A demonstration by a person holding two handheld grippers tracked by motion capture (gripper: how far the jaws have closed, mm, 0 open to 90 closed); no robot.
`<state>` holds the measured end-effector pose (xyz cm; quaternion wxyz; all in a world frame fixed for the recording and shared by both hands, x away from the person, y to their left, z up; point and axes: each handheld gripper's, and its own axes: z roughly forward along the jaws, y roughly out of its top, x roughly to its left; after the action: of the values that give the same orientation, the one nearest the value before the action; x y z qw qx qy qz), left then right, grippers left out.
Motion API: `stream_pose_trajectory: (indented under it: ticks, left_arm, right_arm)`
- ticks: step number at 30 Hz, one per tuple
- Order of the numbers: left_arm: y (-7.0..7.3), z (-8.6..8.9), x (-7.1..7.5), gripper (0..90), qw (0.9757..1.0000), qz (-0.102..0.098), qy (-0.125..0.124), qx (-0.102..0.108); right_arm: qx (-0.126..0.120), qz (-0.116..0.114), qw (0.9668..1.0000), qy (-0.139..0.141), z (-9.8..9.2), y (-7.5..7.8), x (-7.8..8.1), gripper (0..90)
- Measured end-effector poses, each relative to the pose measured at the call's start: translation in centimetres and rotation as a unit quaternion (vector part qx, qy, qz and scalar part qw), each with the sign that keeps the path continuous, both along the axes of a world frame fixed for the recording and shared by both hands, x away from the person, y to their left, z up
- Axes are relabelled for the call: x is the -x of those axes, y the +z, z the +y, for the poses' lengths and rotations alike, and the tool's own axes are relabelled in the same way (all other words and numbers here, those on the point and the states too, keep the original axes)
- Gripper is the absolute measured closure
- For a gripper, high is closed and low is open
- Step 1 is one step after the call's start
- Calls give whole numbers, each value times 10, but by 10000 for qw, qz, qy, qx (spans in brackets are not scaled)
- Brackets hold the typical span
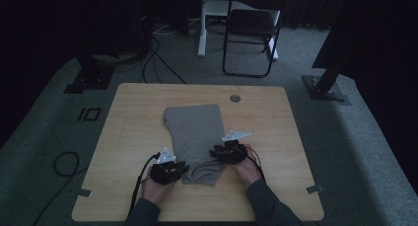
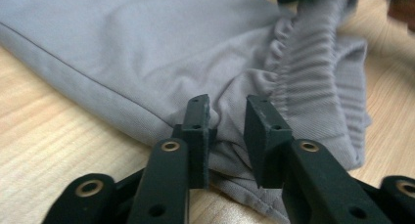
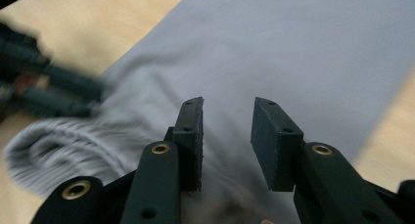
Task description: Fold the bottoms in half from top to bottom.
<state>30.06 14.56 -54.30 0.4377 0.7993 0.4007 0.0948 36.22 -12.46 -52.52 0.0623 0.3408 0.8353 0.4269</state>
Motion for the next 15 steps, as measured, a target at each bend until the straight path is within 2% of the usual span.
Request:
stream_pose_trajectory:
  ticks: [2,4,6,7,9,11,12,13,15]
  left_arm:
    - [4,1,-1,685,9999,-78,72,28]
    - [7,-1,-2,683,9998,-129,134,64]
    - [7,-6,-1,682,9999,-111,72,72]
    - [5,-9,0,681,10000,-82,26,2]
    - [0,-16,2,683,9997,6,-30,-232]
    - [-6,-19,6,691,9994,157,-74,-284]
    - [-9,-20,9,700,9993,211,-68,-295]
    - [-10,-20,13,711,9996,179,-51,-234]
    - [-10,-19,18,717,9994,253,-115,-189]
  right_arm:
    - [33,3,9999,120,3,-3,11,653]
    - [171,-88,9997,181,4,-6,22,638]
    - [289,-153,9993,188,3,-9,31,634]
    - [308,-166,9992,199,2,-11,35,634]
    - [325,-127,9992,199,1,-17,41,633]
    - [297,-12,9993,222,0,-21,44,633]
    - [326,79,9992,215,1,-22,45,636]
    - [335,140,9991,207,1,-23,46,643]
    - [383,175,9988,258,2,-22,51,645]
